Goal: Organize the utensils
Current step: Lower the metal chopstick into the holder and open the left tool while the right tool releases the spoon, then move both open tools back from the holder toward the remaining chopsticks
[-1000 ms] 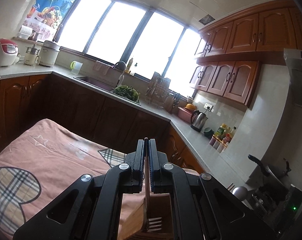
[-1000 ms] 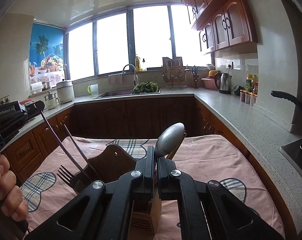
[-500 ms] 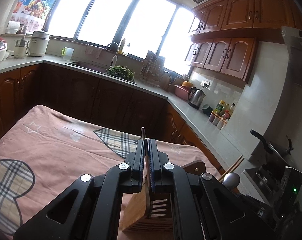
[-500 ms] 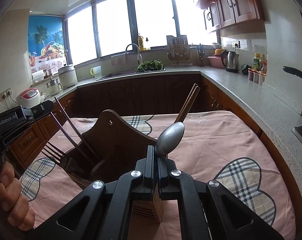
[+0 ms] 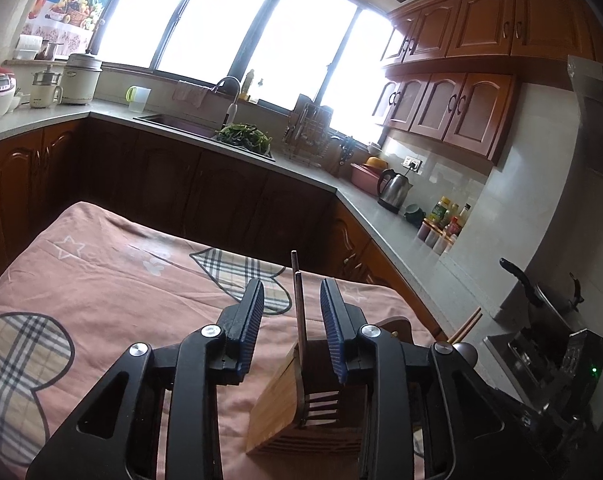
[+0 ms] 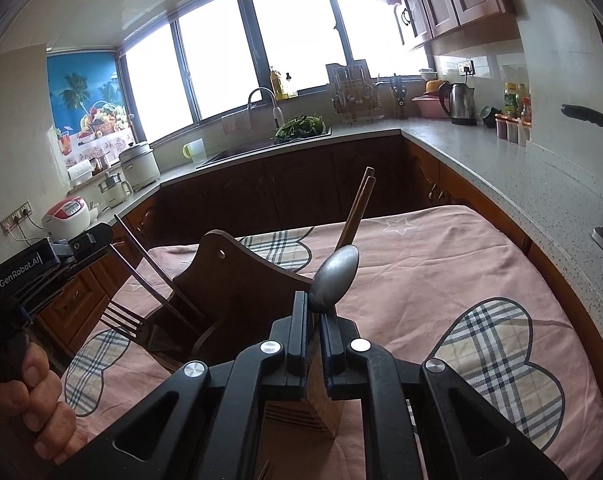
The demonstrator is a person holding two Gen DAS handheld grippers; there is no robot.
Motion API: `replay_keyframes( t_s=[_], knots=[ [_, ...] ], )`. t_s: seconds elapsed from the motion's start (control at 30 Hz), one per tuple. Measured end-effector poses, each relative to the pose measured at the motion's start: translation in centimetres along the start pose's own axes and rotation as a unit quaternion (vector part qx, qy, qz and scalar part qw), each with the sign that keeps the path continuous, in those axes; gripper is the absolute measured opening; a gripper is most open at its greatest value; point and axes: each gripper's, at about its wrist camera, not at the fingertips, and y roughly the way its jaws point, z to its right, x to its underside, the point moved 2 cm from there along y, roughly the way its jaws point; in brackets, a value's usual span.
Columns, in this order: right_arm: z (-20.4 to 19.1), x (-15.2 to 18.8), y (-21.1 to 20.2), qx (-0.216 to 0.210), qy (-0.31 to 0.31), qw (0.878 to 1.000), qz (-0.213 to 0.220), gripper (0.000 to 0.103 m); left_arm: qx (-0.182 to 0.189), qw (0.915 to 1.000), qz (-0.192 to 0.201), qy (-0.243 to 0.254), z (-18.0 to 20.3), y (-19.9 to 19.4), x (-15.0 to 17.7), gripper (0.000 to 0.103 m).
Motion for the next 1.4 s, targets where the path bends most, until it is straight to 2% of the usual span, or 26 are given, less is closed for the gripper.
replay_keyframes(
  t_s=[0.03, 0.1, 0.17, 0.23, 0.3, 0.33, 0.4, 0.47, 0.53, 0.8, 1.03, 1.2, 1.4],
  knots=[
    [0.1, 0.0, -0.2, 0.000, 0.003, 1.000, 0.001, 0.013, 0.000, 1.0000, 0.001, -0.001, 0.0, -0.2, 0.0, 0.036],
    [0.2, 0.0, -0.6, -0.005, 0.009, 1.000, 0.005, 0.024, -0.001, 1.0000, 0.000, -0.002, -0.1, -0.4, 0.0, 0.047],
    [0.4, 0.0, -1.0, -0.009, 0.018, 1.000, 0.008, 0.037, -0.002, 1.0000, 0.000, -0.005, -0.2, -0.8, 0.0, 0.053],
    [0.6, 0.1, -1.5, -0.012, 0.028, 0.999, 0.012, 0.040, -0.003, 1.0000, 0.000, -0.008, -0.3, -1.3, 0.1, 0.062],
    [0.9, 0.1, -2.1, -0.016, 0.041, 0.999, 0.015, 0.047, -0.006, 0.9999, 0.001, -0.013, -0.6, -1.9, 0.2, 0.078],
    [1.1, 0.2, -2.4, -0.018, 0.047, 0.999, 0.017, 0.053, -0.008, 0.9998, 0.002, -0.016, -0.8, -2.3, 0.3, 0.082],
    [1.4, 0.3, -3.1, -0.022, 0.057, 0.998, 0.021, 0.064, -0.017, 0.9995, -0.003, -0.024, -1.2, -3.0, 0.5, 0.102],
    [1.5, 0.5, -3.9, -0.025, 0.064, 0.997, 0.027, 0.088, -0.016, 0.9993, -0.008, -0.032, -1.8, -3.7, 0.8, 0.102],
    [1.5, 0.7, -5.0, -0.028, 0.066, 0.997, 0.040, 0.094, -0.019, 0.9991, -0.015, -0.035, -2.2, -4.5, 1.2, 0.103],
    [0.6, 1.5, -8.1, -0.039, 0.064, 0.996, 0.047, 0.095, -0.036, 0.9983, -0.042, -0.018, -2.8, -7.7, 3.2, 0.103],
    [0.2, 3.3, -10.2, -0.052, 0.073, 0.995, 0.034, 0.095, -0.044, 0.9964, -0.072, -0.006, -3.5, -11.0, 5.7, 0.103],
    [-0.3, 4.7, -11.8, -0.055, 0.076, 0.995, 0.029, 0.095, -0.033, 0.9958, -0.083, -0.020, -3.9, -13.4, 7.1, 0.103],
    [-0.9, 6.2, -13.6, -0.064, 0.079, 0.995, 0.026, 0.095, -0.028, 0.9961, -0.083, -0.012, -3.5, -15.7, 8.1, 0.103]
  ],
)
